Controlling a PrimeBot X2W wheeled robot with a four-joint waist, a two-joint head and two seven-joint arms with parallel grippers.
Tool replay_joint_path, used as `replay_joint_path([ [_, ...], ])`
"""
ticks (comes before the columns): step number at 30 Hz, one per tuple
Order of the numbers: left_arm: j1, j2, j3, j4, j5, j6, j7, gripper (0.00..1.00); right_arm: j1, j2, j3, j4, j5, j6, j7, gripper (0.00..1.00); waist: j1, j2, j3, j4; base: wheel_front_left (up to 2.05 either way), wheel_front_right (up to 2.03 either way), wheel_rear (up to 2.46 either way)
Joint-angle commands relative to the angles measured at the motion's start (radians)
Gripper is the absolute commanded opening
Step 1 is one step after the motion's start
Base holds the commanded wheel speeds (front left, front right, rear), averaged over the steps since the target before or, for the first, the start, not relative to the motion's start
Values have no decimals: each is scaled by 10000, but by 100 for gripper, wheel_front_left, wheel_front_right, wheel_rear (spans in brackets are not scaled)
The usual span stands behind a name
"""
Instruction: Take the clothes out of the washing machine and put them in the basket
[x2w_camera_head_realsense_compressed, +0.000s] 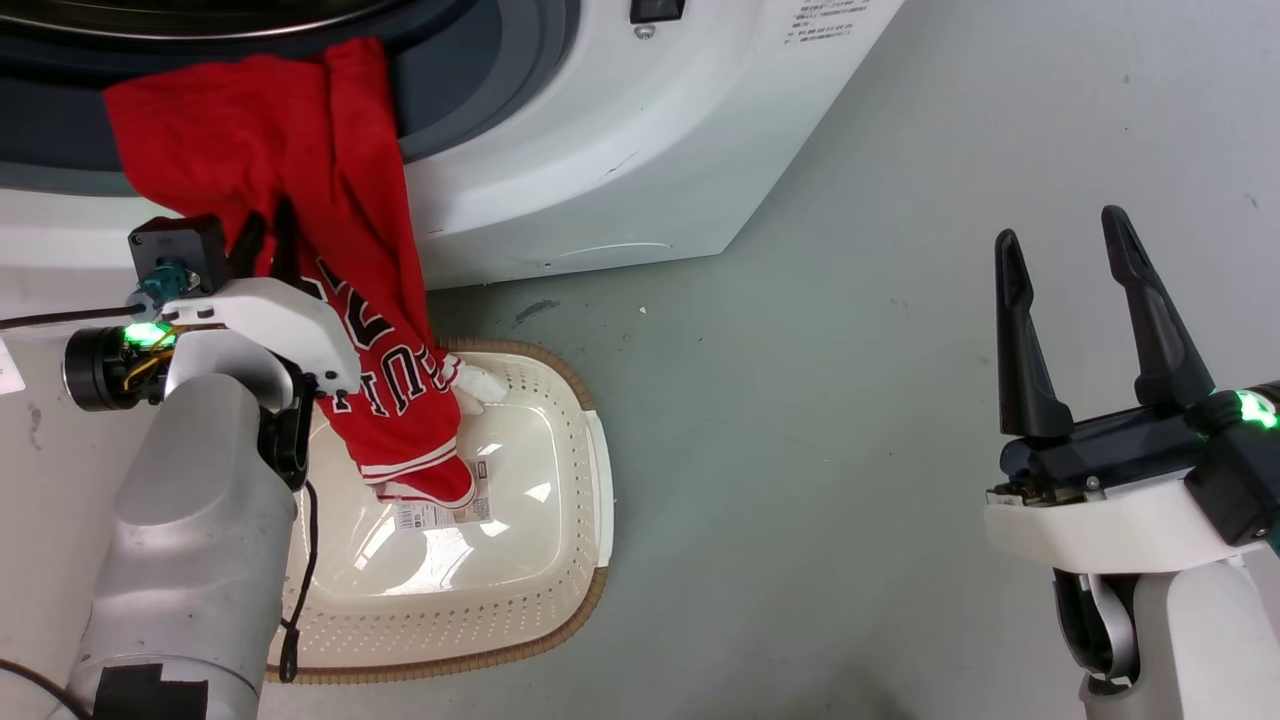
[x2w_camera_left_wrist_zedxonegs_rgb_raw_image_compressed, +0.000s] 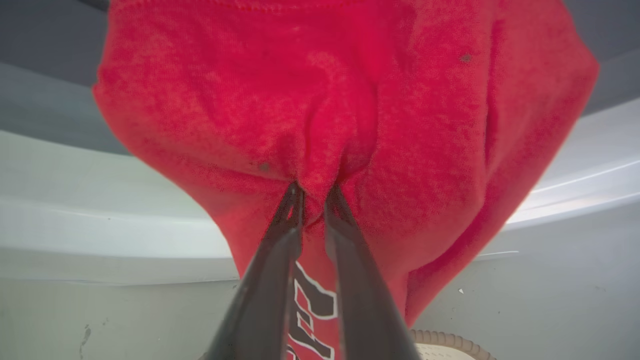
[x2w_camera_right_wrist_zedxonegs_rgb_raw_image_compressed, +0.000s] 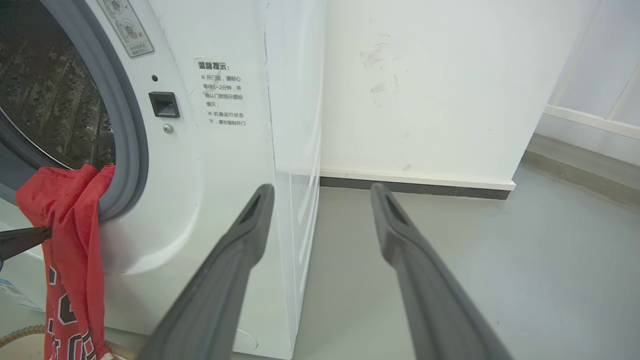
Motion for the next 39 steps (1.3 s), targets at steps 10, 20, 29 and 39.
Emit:
replay_joint_path([
  [10,323,-138,243,-93,267,-221,-26,0,45,13,48,132,0,-7,-24,100,-1,0,-380,-20,0,0,0],
  [20,2300,-388,400,-1726,711,-657,-26,0,763,12,189,404,39,-7,-24,100,-1,0,-1887,192,0,0,0],
  [29,4366,-753,139,-3139,997,-838,-28,0,1365,12,239,562,-58,-7,-24,100,-1,0,-2912,475,0,0,0],
  [39,5790,-916,-1027,-3711,1000,-919,-26,0,1652,12,269,530,-94,-7,-24,100,-1,0,-3116,530,0,0,0],
])
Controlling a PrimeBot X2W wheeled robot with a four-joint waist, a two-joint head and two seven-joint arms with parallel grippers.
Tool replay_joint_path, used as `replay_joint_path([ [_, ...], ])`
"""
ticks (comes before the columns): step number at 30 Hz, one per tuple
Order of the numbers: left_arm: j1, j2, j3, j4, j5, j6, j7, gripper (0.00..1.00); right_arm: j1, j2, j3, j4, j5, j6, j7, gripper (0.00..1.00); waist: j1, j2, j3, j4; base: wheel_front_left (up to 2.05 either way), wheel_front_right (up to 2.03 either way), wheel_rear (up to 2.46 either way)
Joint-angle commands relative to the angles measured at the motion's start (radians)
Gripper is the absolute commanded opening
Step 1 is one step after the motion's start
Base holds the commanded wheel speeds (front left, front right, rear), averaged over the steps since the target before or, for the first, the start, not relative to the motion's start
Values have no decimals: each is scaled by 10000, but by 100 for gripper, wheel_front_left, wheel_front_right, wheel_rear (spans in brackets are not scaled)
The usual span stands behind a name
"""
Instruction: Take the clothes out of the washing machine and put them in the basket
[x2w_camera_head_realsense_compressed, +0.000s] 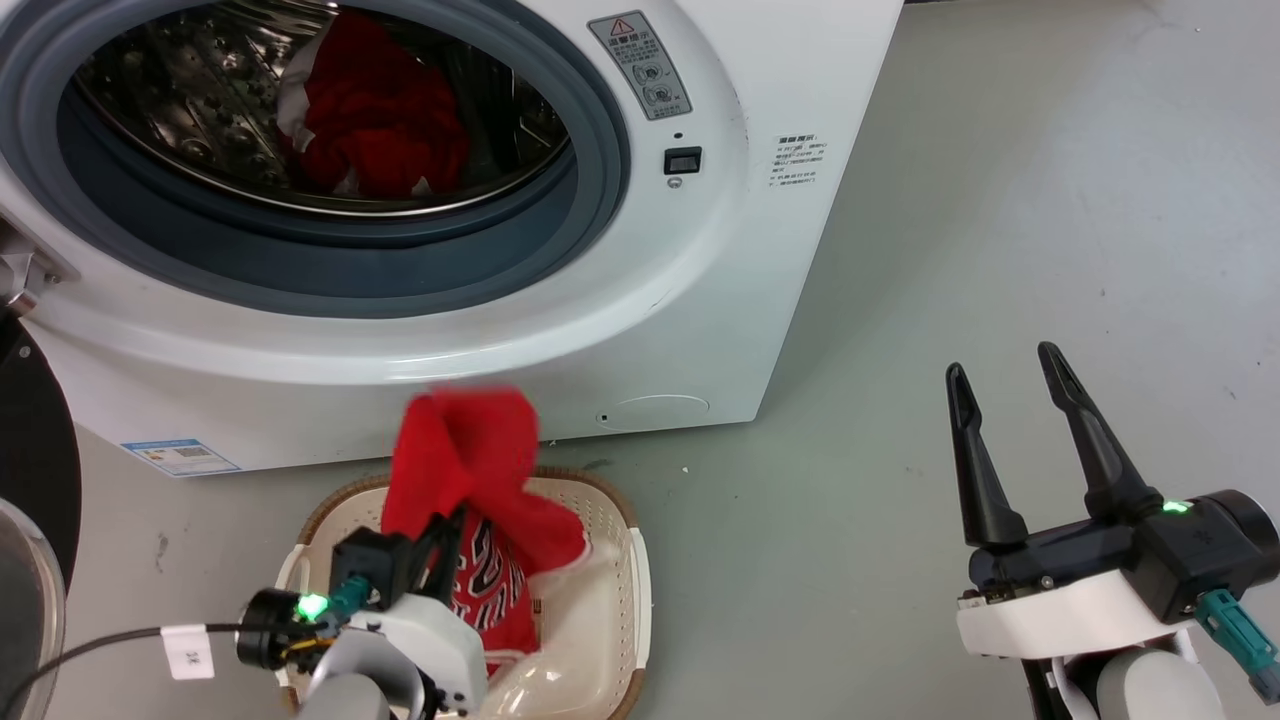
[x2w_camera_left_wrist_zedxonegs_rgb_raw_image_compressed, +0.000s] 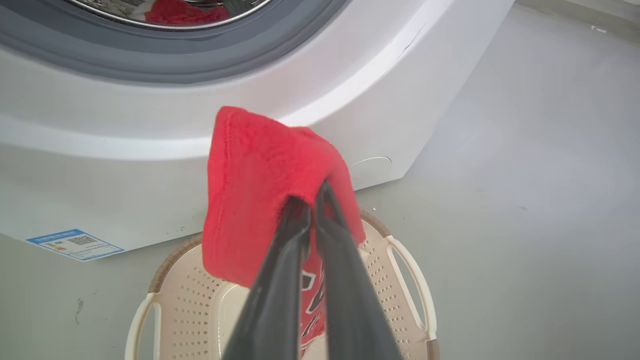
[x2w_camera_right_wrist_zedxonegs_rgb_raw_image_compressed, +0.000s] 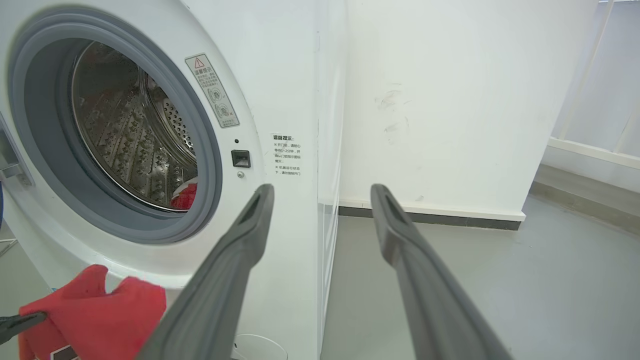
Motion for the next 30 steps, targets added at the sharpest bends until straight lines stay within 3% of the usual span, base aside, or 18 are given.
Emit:
replay_joint_path([
  [1,96,1,-39,-48,-45,0,-26,0,106,10,3,-17,8,-7,-24,100,1,-1,7,-4,0,0,0],
  [11,-81,100,-605,1038,-530,-6,-26,0,-292,11,29,-177,-36,-7,-24,100,1,-1,774,-173,0,0,0],
  [30,-3502,296,-1352,6028,-1071,-8,12,0,-2041,13,-337,-864,-234,-7,-24,100,1,-1,4450,-281,0,0,0],
])
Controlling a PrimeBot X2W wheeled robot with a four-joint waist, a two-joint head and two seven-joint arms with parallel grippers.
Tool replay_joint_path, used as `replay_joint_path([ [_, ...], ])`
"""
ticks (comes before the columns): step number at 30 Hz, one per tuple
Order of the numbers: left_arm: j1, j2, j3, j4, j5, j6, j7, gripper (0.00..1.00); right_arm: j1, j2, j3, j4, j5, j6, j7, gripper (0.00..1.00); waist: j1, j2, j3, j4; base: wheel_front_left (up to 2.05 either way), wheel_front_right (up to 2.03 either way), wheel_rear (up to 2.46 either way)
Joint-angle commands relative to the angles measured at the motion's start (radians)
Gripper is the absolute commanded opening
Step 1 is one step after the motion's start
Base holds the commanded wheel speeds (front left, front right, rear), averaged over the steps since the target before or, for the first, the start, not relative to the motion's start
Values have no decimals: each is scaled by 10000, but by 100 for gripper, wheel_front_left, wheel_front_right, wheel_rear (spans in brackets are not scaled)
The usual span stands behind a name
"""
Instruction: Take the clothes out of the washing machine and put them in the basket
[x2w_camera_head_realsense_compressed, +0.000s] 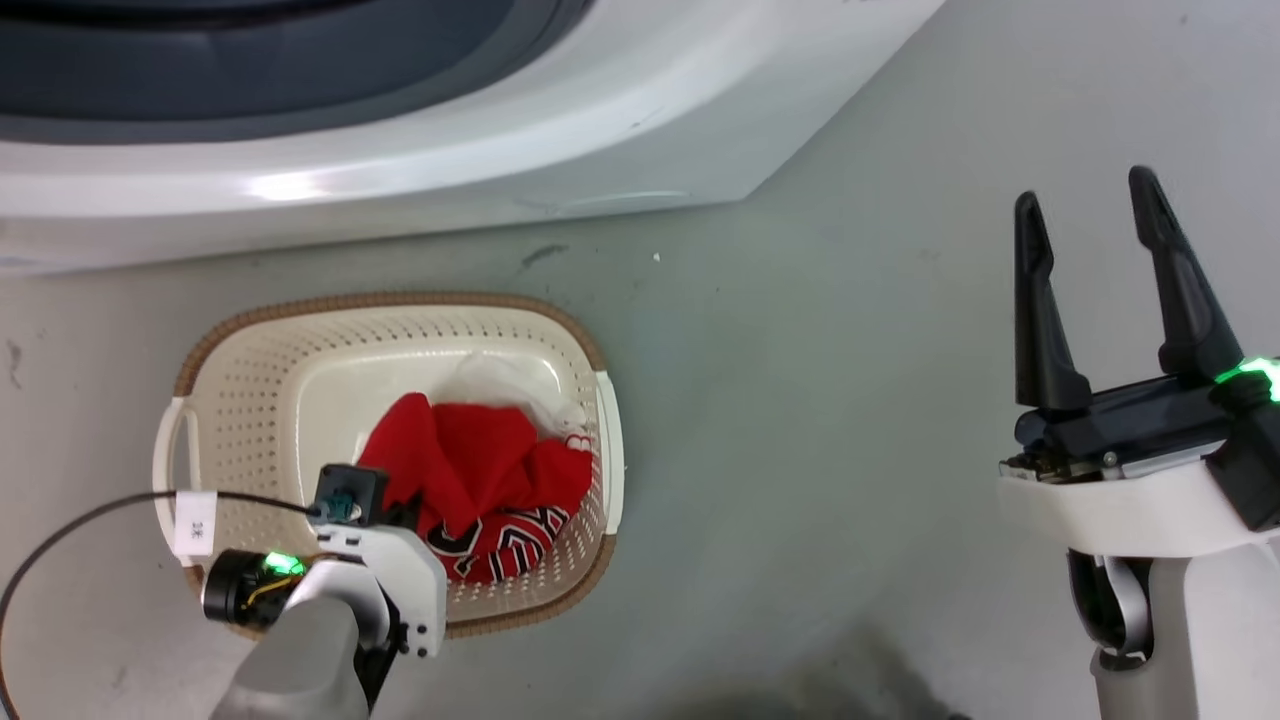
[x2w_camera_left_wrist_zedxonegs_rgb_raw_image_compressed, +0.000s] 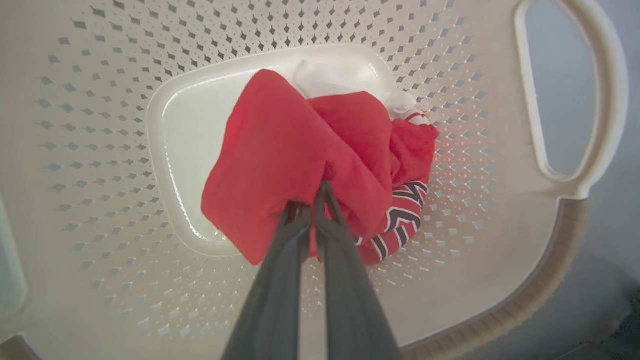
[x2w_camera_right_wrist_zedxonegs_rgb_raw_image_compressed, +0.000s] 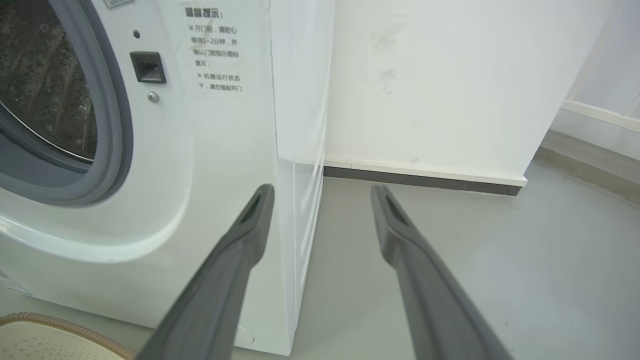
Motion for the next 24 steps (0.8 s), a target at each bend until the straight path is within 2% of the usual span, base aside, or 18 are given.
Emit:
replay_joint_path([
  [1,-220,26,-5,94,-49,11,22,0,-207,17,-10,-74,-48,-7,-24,100,-1,-1,547,59,0,0,0],
  [12,-1245,161,142,598,-328,379,296,0,-624,15,-107,-155,16,-7,-24,100,-1,-1,1360,110,0,0,0],
  [13,-1281,160,145,602,-339,408,263,32,-665,15,-96,-131,40,-7,-24,100,-1,-1,1344,100,0,0,0],
  [14,-1277,161,145,611,-340,427,220,100,-687,15,-87,-104,61,-7,-24,100,-1,-1,1303,91,0,0,0],
  [24,-614,-47,143,535,-559,348,-14,100,-139,14,46,277,160,-7,-23,100,-1,-1,-54,163,0,0,0],
])
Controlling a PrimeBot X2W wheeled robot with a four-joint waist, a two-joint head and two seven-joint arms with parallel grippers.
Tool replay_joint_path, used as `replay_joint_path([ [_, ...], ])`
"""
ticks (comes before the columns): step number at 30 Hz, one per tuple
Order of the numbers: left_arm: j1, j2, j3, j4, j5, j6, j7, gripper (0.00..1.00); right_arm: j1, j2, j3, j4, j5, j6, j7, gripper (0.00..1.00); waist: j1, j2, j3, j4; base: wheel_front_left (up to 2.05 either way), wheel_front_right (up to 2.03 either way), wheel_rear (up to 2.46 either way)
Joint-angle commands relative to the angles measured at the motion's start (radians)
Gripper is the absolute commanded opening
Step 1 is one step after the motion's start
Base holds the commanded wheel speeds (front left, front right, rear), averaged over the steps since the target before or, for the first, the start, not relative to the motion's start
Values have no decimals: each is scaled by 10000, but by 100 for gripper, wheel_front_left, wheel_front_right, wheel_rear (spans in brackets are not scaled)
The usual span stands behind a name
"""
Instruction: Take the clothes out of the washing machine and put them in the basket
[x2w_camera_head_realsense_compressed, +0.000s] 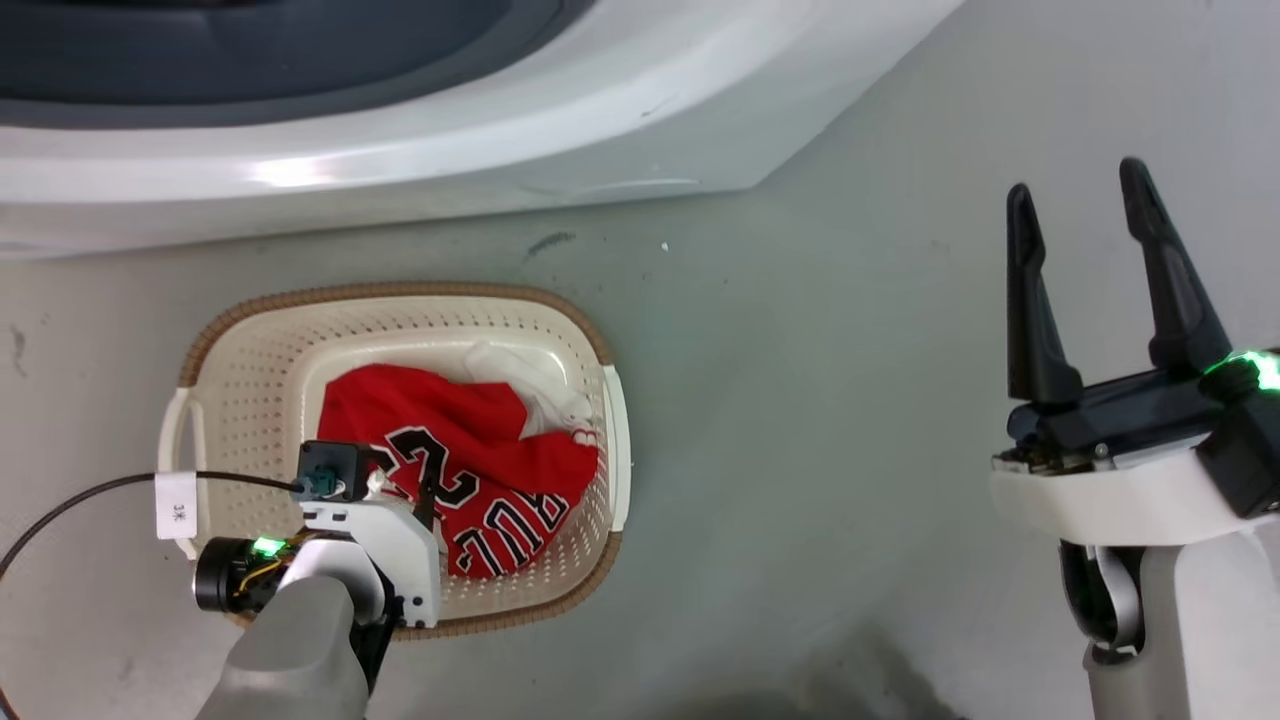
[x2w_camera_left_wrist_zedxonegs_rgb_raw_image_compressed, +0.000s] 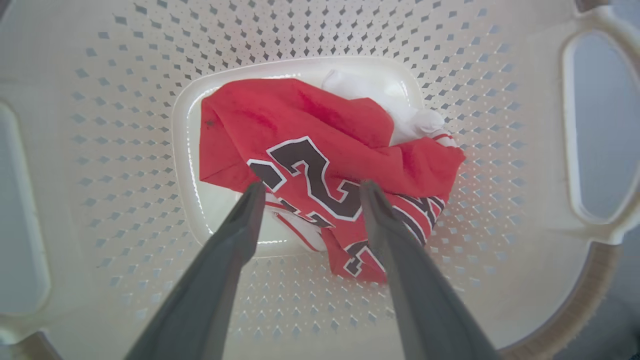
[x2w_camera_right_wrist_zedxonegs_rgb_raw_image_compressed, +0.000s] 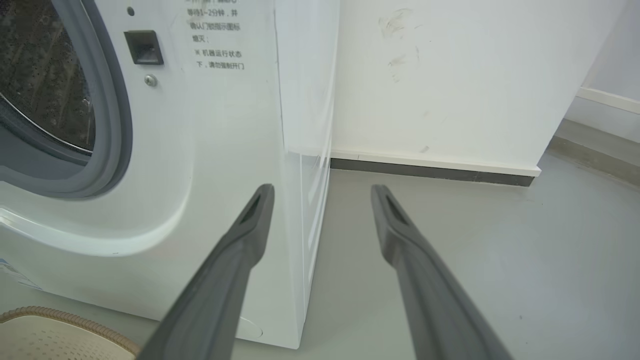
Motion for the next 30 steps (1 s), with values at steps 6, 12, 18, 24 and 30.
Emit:
replay_joint_path([
  [6,1050,-105,362,-1460,-135,63,-62,100,586,11,53,303,78,-7,-23,100,-1,0,-1579,255,0,0,0],
  [12,2190,-133,738,-3263,179,160,-64,100,1094,10,157,526,11,-7,-23,100,-1,0,-2662,447,0,0,0],
  [18,3163,-196,1475,-5004,457,252,-66,100,1575,10,214,643,10,-7,-23,100,-1,0,-3537,568,0,0,0],
  [24,3952,-405,2232,-6722,871,288,-67,100,1980,10,306,715,23,-7,-23,100,-1,0,-4170,605,0,0,0],
  [30,4477,-670,2825,-8044,1148,315,-67,100,2231,11,335,762,42,-7,-23,100,-1,0,-4554,601,0,0,0],
])
